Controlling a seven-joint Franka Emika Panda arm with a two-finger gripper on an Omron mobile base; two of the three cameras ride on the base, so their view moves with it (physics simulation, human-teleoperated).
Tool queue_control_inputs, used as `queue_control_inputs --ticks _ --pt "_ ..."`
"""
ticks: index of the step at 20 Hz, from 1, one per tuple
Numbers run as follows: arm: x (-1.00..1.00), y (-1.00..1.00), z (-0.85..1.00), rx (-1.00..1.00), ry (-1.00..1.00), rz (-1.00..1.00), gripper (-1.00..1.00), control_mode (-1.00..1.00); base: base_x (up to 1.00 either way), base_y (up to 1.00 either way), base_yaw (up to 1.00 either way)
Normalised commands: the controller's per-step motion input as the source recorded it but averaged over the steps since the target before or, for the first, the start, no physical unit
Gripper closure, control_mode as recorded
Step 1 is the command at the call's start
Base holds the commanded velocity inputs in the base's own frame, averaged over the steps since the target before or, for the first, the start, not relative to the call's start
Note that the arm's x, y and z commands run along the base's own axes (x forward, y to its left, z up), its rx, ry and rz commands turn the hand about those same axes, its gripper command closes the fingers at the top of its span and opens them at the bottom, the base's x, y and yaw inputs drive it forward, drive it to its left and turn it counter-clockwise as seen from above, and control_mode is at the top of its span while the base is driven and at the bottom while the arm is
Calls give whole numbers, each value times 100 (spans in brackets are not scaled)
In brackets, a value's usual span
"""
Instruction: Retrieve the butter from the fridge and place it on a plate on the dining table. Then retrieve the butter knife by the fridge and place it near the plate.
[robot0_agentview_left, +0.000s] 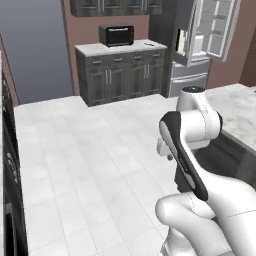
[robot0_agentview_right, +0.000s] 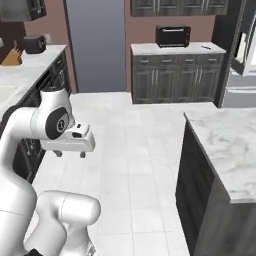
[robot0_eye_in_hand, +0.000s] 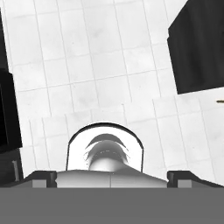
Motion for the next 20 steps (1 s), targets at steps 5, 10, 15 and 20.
queue_control_inputs --ticks 5,10,15,20 --pt "0 0 0 0 0 0 -100 100 100 42 -29" --pt "0 0 0 0 0 0 -100 100 100 38 -30" --pt "0 0 0 0 0 0 -100 100 100 56 -31" --pt "0 0 0 0 0 0 -100 100 100 63 -31"
